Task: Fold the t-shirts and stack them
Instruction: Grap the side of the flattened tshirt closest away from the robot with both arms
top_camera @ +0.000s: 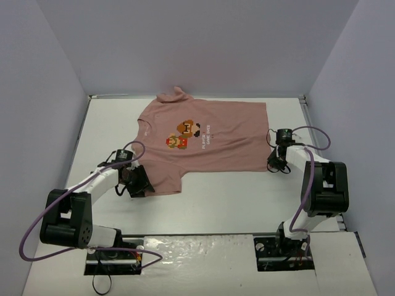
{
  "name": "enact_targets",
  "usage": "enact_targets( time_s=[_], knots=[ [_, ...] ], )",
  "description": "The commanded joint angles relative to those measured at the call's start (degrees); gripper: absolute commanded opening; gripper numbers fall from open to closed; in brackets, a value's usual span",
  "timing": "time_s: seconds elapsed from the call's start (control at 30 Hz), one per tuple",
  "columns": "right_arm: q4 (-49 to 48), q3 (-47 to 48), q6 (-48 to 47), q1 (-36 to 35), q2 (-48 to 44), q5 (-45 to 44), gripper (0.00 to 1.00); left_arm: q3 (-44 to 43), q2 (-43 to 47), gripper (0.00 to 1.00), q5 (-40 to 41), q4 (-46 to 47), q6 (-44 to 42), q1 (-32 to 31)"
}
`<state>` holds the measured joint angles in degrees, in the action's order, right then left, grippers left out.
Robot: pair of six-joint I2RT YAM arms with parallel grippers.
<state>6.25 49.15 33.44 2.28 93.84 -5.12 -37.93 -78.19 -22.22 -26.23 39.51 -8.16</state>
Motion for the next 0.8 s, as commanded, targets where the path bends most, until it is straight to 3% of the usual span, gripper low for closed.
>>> enact_targets(
  time_s=[0.0,0.13,0.33,0.5,0.77],
  knots=[
    [4.9,-0.5,-0.1,0.3,-0.3,-1.4,0.01,-0.2,0.3,0.37,3.5,1.4,0.1,-0.9],
    [5.0,0.1,-0.6,0.3,-0.2,-1.3,0.00,-2.4,0.1,0.30,5.9,1.5,0.3,-0.9],
    [5.0,0.0,-1.5,0.2,-0.7,-1.1,0.00,-4.8,-0.1,0.01,7.3,1.0,-0.9,-0.9],
    [5.4,-0.5,-2.3,0.2,-2.7,-0.1,0.00,-6.9,2.9,0.00,5.5,-3.7,-2.3,-0.8],
    [10.1,-2.1,-3.6,0.4,-7.9,-3.0,0.00,-10.2,15.3,0.00,-2.3,-12.8,0.2,-1.2]
  ],
)
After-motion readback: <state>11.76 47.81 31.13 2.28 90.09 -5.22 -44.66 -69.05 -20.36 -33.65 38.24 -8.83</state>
